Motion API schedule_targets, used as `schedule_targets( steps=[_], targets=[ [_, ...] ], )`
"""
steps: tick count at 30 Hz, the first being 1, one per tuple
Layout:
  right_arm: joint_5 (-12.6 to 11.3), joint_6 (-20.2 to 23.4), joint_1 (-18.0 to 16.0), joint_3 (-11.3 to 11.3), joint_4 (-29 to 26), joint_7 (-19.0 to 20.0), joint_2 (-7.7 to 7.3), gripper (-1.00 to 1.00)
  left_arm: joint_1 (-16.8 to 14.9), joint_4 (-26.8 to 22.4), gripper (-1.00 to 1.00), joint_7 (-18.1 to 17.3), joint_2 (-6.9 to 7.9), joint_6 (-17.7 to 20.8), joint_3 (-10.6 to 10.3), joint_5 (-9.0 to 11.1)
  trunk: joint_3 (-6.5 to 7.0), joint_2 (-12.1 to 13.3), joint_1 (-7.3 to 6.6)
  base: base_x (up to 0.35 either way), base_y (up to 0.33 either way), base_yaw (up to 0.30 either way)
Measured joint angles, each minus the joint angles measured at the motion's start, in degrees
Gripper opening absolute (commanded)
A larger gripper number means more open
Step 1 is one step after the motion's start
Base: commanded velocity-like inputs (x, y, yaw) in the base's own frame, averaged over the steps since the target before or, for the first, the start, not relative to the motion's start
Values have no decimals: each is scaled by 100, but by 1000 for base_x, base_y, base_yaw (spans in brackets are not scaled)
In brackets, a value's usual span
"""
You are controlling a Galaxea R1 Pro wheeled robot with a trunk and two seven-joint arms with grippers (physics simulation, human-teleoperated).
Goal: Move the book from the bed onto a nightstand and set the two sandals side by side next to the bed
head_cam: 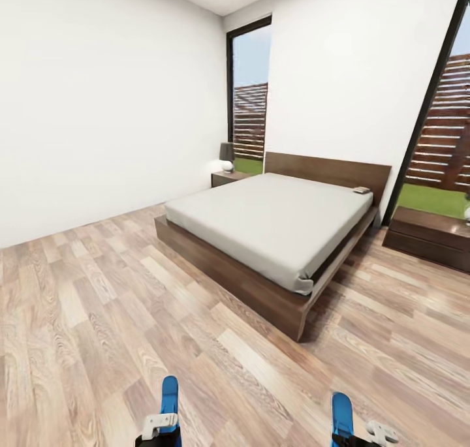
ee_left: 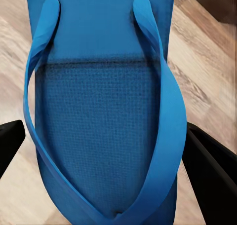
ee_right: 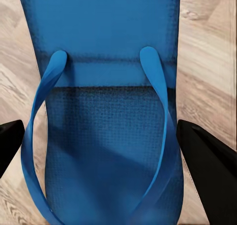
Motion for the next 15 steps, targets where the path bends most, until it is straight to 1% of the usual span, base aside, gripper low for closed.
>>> schedule_targets(
  steps=[15],
  targets=[
    [1, 2, 0, 3, 0, 0, 1, -100, 0, 0, -100, 8, 0, 0, 0, -4, 36, 0, 0, 0, 0, -295]
  ],
)
